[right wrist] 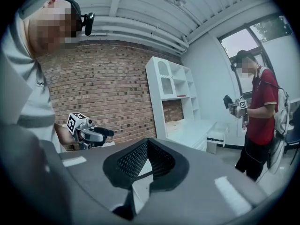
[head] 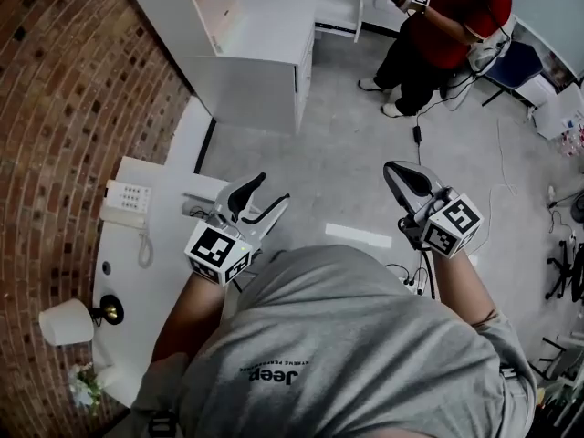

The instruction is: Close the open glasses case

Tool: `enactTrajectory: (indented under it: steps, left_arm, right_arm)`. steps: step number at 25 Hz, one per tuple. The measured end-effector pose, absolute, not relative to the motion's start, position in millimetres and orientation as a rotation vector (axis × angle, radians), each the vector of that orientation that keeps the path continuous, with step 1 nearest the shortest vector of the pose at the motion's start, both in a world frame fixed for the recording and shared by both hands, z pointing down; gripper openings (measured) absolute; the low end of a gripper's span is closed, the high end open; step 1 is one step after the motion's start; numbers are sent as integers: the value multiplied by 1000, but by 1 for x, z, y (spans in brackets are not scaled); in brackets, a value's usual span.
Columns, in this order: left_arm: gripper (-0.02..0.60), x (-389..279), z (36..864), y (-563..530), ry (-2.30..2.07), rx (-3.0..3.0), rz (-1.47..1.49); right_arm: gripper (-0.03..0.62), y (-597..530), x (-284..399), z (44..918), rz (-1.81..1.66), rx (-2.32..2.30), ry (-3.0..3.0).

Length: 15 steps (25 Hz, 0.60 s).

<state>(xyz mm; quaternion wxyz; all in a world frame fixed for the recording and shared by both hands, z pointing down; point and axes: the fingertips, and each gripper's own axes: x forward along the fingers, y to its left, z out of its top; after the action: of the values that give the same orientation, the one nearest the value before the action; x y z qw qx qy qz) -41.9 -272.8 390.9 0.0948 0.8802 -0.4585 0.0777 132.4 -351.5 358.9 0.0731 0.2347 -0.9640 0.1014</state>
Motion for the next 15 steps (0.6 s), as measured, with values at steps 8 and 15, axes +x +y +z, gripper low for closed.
enactTrajectory:
  steps: [8,15]
  left_arm:
    - [236,-132,420,-239,-1614,2394,215]
    - [236,-208,468,-219,-1748,2283,382]
  right_arm:
    - [9,-336,35,372,303,426,-2906]
    - [9,-318,-35,396,323,262,-2866]
